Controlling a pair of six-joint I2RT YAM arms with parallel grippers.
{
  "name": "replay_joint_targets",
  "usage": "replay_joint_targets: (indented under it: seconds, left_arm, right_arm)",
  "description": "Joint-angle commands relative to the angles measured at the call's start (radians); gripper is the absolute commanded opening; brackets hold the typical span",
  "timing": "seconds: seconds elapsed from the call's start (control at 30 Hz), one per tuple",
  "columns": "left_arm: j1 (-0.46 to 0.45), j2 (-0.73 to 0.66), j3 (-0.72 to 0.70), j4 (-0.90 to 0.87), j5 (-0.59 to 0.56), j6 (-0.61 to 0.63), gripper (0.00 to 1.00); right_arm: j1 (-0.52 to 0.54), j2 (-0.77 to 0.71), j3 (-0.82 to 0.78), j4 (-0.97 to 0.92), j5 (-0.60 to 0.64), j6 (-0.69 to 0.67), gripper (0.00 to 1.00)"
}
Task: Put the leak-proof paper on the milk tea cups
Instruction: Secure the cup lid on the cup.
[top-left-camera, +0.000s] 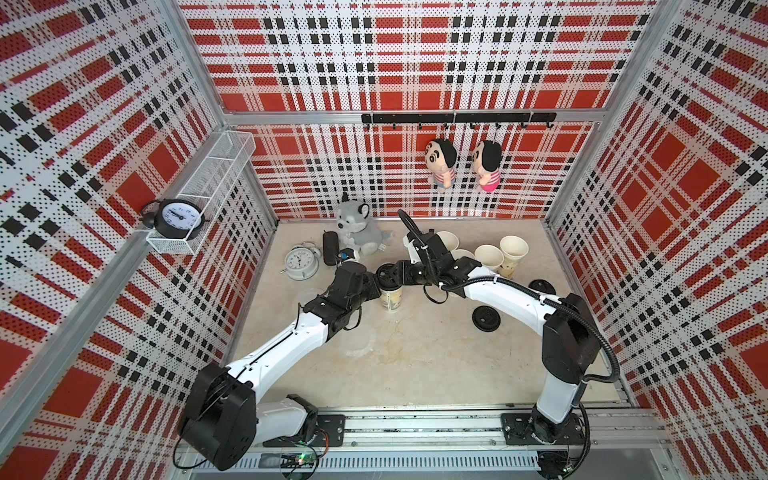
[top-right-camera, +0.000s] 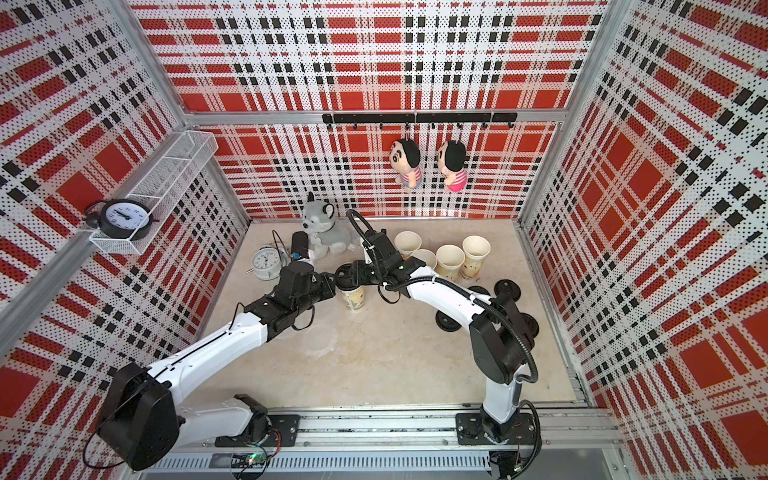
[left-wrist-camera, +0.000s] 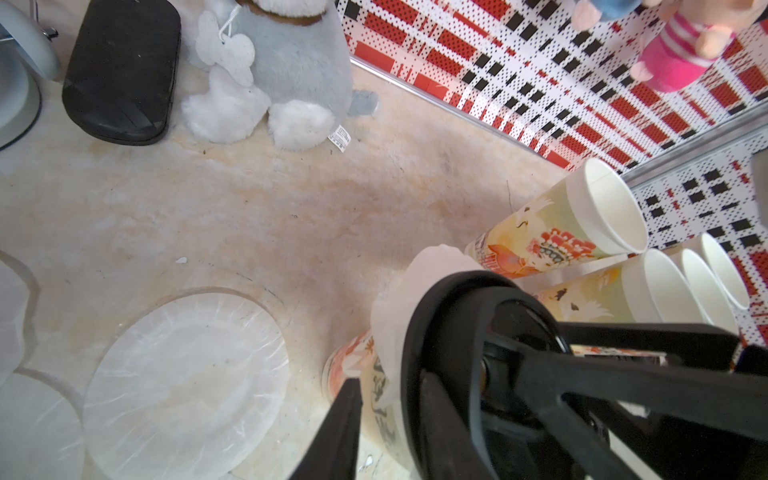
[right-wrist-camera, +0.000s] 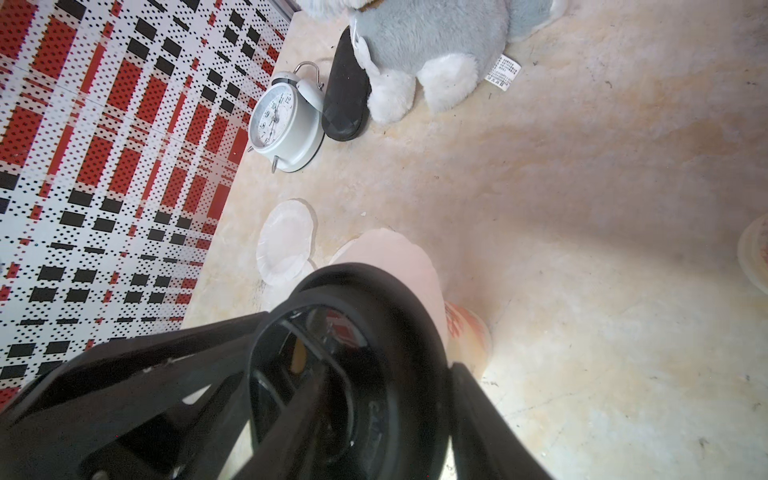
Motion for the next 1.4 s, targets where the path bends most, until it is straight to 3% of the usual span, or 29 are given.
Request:
replay_joint_targets:
  seconds: [0.0, 0.47, 0.73, 0.97, 1.37]
  left_arm:
    - [-0.052, 0.091, -0.131, -0.319, 0.105, -0.01, 0.28]
    - [-0.078, 0.04, -0.171, -0.282, 0.087, -0.074, 0.28]
    - [-0.063, 0.097, 0.074, -0.342, 0.029, -0.006, 0.39]
    - [-0.019, 0.161, 0.301, -0.401, 0.004, 0.073, 0.41]
    - [0.062, 0.124, 0.479, -0.448, 0.031, 0.154, 0.44]
  right_arm:
    - [0.008, 0.081, -0.096, -0.255, 0.02, -0.014, 0.47]
    - [0.008, 0.076, -0.115, -0.24, 0.017, -0.015, 0.47]
    - [0.008, 0.07, -0.117, -0.239, 0.025, -0.013, 0.47]
    - [0.008, 0.07, -0.111, -0.24, 0.025, -0.006, 0.47]
    - [0.009, 0.068, -0.106, -0.237, 0.009, 0.006, 0.47]
